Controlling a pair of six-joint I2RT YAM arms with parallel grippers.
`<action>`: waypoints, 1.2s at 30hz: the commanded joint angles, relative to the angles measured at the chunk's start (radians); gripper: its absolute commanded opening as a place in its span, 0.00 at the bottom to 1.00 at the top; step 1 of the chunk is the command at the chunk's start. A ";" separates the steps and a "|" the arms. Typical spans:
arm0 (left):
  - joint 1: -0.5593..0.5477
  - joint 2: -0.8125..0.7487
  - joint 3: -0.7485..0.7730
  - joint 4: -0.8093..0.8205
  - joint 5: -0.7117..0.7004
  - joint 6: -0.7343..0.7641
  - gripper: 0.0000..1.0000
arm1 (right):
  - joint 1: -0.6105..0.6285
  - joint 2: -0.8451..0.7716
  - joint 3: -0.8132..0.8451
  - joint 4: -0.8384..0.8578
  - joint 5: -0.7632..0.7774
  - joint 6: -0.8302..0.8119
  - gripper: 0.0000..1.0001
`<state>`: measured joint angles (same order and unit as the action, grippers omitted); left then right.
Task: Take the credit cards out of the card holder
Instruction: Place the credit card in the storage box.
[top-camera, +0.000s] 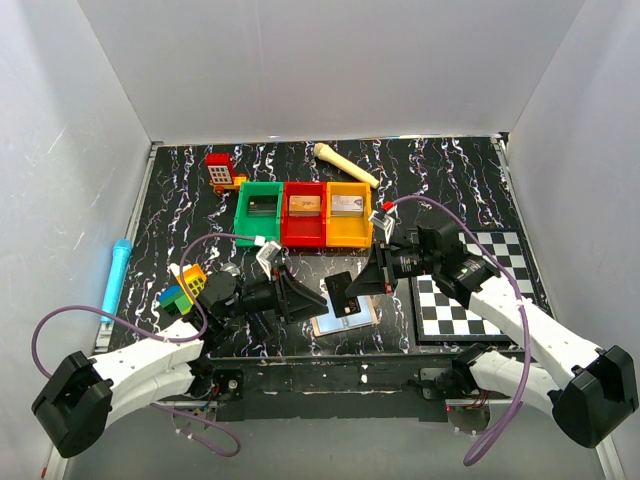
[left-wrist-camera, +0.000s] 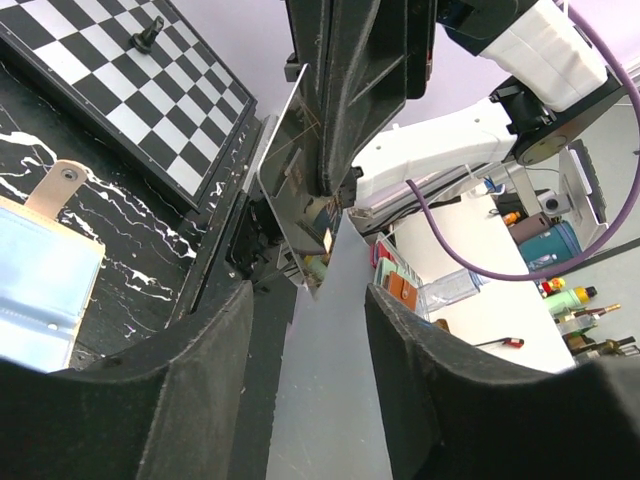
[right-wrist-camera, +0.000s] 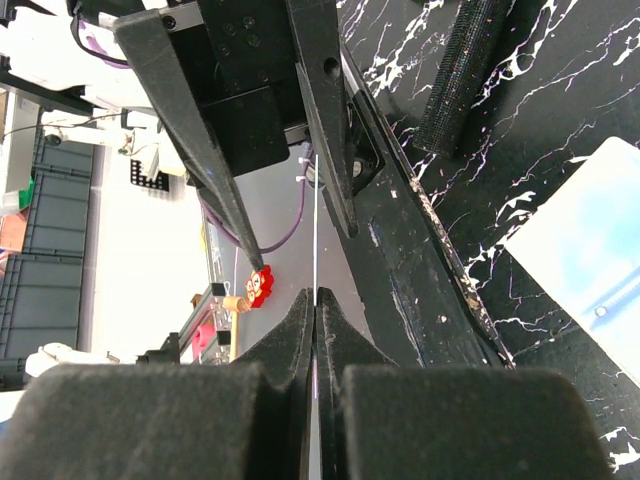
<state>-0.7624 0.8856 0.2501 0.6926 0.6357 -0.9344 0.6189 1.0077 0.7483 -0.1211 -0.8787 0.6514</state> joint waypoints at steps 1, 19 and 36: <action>-0.002 0.009 0.018 0.011 -0.007 0.014 0.46 | 0.016 -0.012 0.051 0.057 -0.019 0.016 0.01; -0.002 0.012 0.011 0.059 -0.028 -0.011 0.26 | 0.073 0.026 0.066 0.081 0.009 0.025 0.01; -0.002 0.015 0.006 0.071 -0.028 -0.015 0.05 | 0.076 0.026 0.065 0.078 0.004 0.024 0.01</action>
<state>-0.7624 0.9035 0.2501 0.7418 0.6132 -0.9546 0.6888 1.0363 0.7635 -0.0822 -0.8623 0.6765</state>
